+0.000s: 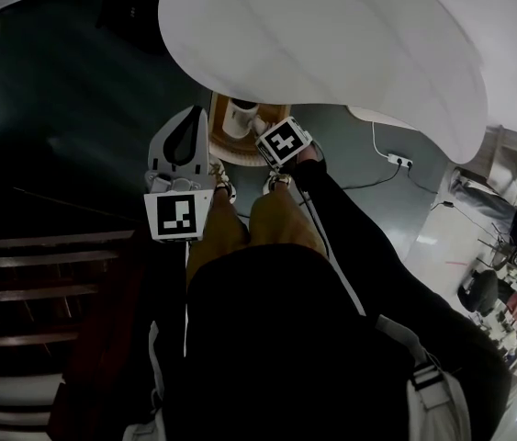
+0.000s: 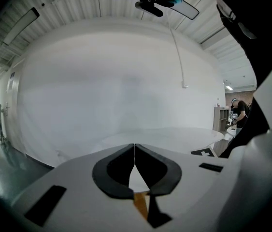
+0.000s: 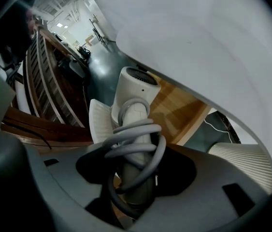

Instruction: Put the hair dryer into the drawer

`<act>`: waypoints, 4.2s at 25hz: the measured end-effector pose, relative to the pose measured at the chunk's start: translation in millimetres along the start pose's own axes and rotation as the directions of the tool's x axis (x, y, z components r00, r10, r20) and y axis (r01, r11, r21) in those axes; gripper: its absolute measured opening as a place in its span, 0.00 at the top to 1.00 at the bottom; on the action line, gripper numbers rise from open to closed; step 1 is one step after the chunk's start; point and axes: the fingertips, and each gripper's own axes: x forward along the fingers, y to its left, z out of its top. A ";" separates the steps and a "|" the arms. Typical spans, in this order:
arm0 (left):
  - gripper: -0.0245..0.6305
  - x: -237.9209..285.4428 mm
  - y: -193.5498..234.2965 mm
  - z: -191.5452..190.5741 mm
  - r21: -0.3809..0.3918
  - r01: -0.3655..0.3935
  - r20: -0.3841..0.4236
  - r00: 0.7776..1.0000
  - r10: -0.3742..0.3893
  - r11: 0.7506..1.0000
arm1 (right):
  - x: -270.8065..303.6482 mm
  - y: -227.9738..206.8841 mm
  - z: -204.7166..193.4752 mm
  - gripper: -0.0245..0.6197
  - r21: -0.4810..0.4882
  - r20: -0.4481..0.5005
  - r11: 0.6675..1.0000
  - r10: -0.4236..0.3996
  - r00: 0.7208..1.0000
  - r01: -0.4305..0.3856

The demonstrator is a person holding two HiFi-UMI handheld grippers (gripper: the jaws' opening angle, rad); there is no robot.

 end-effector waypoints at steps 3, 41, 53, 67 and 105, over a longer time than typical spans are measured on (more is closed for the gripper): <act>0.94 2.8 -1.3 -3.3 -0.005 -0.003 -0.009 1.000 0.003 1.000 | 9.8 -4.4 10.9 0.58 -0.011 0.046 1.000 -0.004 0.999 0.005; 0.93 2.9 6.7 -59.0 -0.041 0.031 -0.174 0.984 -0.038 0.999 | 74.4 -43.4 68.9 0.58 0.063 0.132 0.935 -0.353 0.926 0.348; 0.93 12.5 1.3 -57.7 -0.051 0.044 -0.160 0.986 -0.052 0.998 | 68.6 -36.7 51.7 0.51 -0.034 0.055 0.949 -0.312 0.949 0.314; 0.93 19.9 -19.9 -58.8 -0.054 0.083 -0.153 0.984 -0.090 0.995 | 53.5 -40.9 -24.4 0.57 -0.036 -0.049 0.994 -0.109 0.993 0.108; 0.93 26.6 -18.6 -76.0 -0.049 0.085 -0.204 0.975 -0.094 0.995 | 65.9 -41.3 32.3 0.59 -0.002 0.145 0.979 -0.201 0.969 0.203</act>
